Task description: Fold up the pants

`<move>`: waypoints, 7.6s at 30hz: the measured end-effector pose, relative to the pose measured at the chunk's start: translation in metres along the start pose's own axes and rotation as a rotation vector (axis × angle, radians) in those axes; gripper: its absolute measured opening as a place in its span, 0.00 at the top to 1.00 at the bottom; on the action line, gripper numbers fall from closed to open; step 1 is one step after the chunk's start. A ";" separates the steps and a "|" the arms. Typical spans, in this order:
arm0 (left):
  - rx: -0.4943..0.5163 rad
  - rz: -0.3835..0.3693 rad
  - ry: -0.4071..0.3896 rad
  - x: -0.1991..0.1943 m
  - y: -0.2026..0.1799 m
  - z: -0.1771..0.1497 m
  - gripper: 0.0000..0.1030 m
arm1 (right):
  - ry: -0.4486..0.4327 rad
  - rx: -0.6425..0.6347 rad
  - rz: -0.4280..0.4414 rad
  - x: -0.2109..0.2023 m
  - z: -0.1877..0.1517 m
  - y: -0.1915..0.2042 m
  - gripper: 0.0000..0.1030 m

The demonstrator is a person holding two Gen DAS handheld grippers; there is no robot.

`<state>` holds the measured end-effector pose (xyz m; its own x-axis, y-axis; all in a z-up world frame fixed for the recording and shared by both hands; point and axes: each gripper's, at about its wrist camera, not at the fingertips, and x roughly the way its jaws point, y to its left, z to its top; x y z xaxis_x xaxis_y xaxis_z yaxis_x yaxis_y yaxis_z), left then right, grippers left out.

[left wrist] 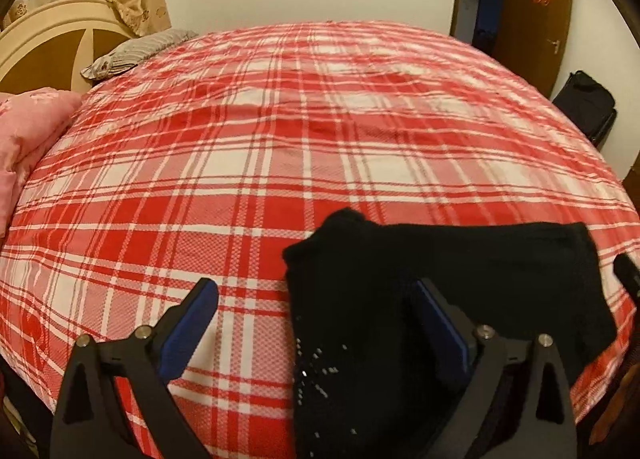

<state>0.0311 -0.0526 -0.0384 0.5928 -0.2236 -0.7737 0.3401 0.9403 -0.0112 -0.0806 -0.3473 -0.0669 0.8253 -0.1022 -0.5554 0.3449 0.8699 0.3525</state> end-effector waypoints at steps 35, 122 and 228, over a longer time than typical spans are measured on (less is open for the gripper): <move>-0.046 -0.146 0.085 0.011 -0.013 -0.046 0.00 | 0.120 -0.102 -0.027 0.021 -0.045 0.021 0.54; -0.315 0.184 -0.290 -0.032 0.239 0.092 0.87 | -0.083 -0.613 0.329 0.138 0.039 0.415 0.66; -0.226 0.400 -0.222 -0.089 0.176 -0.050 0.00 | -0.067 -0.296 0.228 -0.006 -0.058 0.321 0.35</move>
<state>0.0019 0.1455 -0.0030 0.7938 0.1388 -0.5922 -0.0965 0.9900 0.1026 -0.0010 -0.0395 0.0060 0.8969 0.0870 -0.4335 0.0130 0.9748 0.2226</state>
